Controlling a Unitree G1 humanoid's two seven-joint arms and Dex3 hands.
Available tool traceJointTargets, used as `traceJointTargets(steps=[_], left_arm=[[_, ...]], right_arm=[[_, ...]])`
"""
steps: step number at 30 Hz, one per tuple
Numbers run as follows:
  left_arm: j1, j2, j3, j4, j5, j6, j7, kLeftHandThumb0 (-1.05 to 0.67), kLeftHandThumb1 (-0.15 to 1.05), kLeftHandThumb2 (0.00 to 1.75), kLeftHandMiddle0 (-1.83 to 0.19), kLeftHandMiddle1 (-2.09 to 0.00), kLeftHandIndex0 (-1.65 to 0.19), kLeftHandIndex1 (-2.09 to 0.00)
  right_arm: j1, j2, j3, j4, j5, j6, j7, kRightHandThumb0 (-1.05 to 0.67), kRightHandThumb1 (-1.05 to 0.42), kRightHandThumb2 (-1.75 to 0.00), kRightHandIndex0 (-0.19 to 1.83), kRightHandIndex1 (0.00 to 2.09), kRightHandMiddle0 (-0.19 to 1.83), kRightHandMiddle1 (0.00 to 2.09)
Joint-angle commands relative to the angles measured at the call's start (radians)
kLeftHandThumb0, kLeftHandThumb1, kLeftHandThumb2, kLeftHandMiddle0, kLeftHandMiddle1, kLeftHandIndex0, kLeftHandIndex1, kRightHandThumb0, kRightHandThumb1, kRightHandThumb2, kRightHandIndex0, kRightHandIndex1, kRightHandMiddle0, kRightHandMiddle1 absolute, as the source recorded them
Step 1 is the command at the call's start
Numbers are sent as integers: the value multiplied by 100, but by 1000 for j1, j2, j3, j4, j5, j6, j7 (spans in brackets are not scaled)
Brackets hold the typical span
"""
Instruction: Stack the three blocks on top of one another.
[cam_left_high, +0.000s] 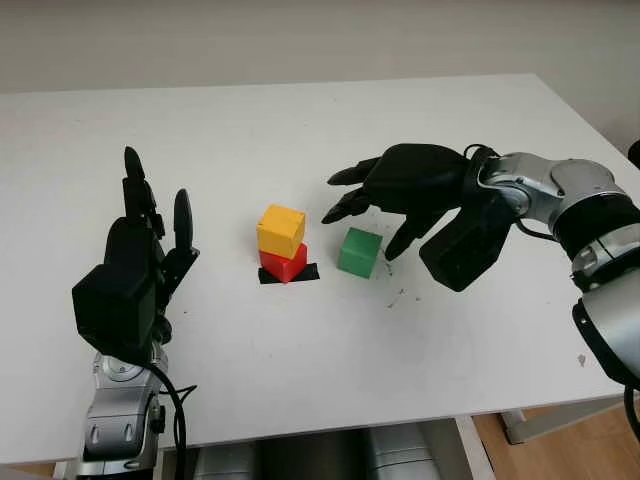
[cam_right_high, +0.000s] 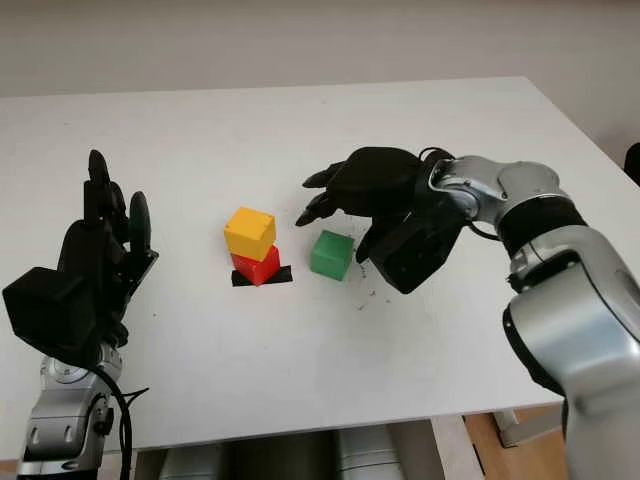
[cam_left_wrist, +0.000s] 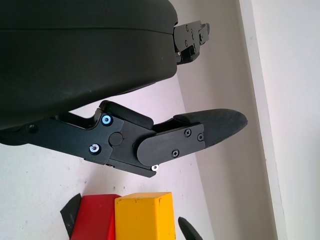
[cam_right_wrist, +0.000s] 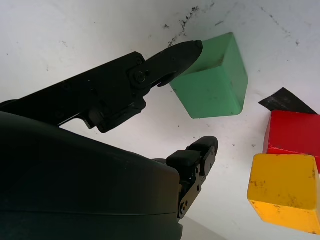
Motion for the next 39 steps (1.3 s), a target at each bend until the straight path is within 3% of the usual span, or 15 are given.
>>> traceJointTargets(steps=[1,23,28,29,31,33,36,39], left_arm=[[8,2,-3,-21,4,4,1,-73,105,66,19,0,19,0],[15,-7,-1,-28,-7,9,5,-73,105,65,19,0,19,0],[17,-6,-2,-29,-7,8,5,-72,105,65,19,0,19,0],[16,-6,-2,-28,-8,8,4,-73,105,65,19,0,19,0],[16,-3,-2,-26,-7,6,3,-73,105,65,19,0,19,0],[15,-3,-2,-24,-6,5,3,-73,105,65,19,0,19,0],[14,-5,-3,-27,-6,11,4,-73,105,65,19,0,19,0],[16,-4,-5,-27,-4,10,3,-73,105,66,19,0,19,0]], right_arm=[[1,6,8,9,-3,-5,-11,-50,-85,-6,26,7,50,15],[-12,9,77,15,-65,16,-48,-51,-88,-6,27,6,54,18],[-2,10,89,18,-83,4,-139,-48,-88,-5,34,9,67,27],[-1,11,92,21,-86,4,-151,-48,-89,-6,35,9,69,35],[1,13,92,29,-82,-6,-169,-47,-90,-5,38,8,52,88],[5,17,84,39,-69,-15,-170,-45,-91,-6,39,8,46,116],[10,21,75,46,-52,-26,-166,-44,-93,-6,42,8,46,136],[14,24,64,53,-30,-29,-146,-43,-93,-6,43,9,46,140]])
